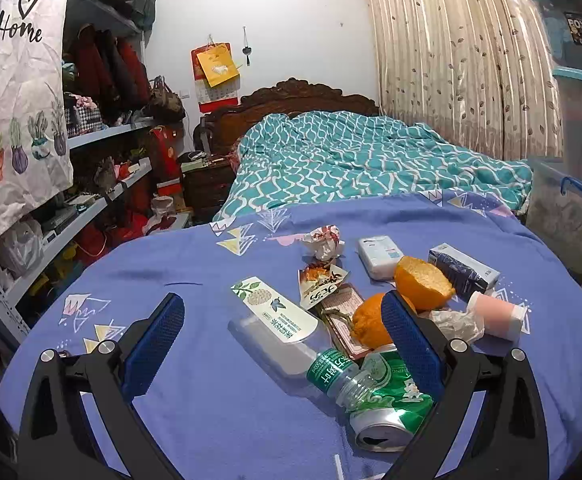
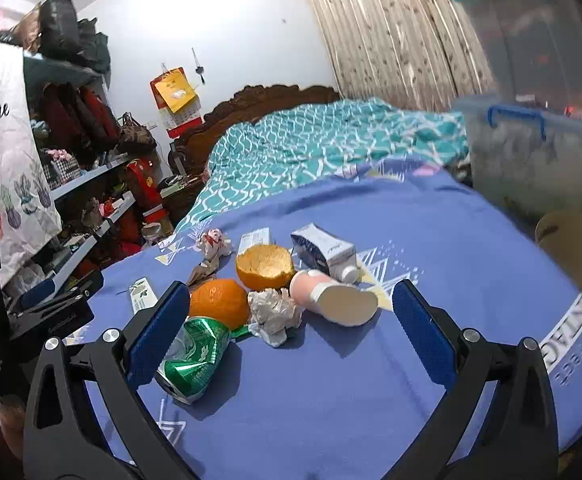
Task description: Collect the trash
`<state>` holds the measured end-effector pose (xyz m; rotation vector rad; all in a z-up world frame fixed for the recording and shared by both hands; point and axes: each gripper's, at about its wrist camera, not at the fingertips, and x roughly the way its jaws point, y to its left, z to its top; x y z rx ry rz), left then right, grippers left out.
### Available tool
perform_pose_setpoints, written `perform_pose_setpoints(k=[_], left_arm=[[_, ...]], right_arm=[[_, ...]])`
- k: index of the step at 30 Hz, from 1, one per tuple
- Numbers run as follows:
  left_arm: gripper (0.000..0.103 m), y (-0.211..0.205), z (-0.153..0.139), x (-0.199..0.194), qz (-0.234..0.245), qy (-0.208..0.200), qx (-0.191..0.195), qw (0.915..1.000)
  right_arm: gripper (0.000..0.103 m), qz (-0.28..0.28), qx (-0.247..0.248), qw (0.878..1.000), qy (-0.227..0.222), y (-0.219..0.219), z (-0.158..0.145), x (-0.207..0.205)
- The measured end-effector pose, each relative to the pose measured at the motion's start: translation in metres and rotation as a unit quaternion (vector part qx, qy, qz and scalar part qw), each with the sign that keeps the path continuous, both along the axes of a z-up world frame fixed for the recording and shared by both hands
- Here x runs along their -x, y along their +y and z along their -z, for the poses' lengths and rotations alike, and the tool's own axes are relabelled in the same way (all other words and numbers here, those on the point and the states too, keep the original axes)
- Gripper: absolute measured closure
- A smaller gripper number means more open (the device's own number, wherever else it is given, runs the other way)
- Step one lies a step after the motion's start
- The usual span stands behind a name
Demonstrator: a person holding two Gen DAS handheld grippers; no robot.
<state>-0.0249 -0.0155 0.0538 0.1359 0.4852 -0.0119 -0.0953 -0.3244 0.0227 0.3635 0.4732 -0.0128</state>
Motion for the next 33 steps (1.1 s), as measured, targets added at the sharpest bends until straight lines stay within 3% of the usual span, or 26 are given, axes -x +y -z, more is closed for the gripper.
perform_pose_setpoints(k=[3,5,8,10,15,33], left_arm=[[0.009,0.002,0.002,0.000,-0.003,-0.001,0.003,1.0000],[0.009,0.004,0.003,0.000,-0.006,-0.003,0.003,1.0000],[0.009,0.006,0.008,-0.002,-0.007,0.000,0.005,1.0000],[0.009,0.008,0.010,-0.004,-0.008,0.006,0.011,0.9999],[0.009,0.010,0.016,-0.009,-0.010,0.022,0.014,0.9996],[0.009,0.019,0.032,-0.015,-0.020,0.042,0.009,0.9989]], right_arm=[[0.003,-0.009,-0.031,0.999,0.022,-0.005,0.008,-0.006],[0.003,0.013,-0.029,0.999,-0.004,-0.007,0.003,0.004],[0.003,0.060,0.000,0.995,-0.080,-0.002,-0.013,0.028],[0.003,0.063,0.008,0.993,-0.095,0.002,-0.012,0.032],[0.003,0.048,-0.005,0.997,-0.054,-0.001,-0.003,0.022],[0.003,0.013,-0.003,1.000,-0.020,0.010,0.007,0.012]])
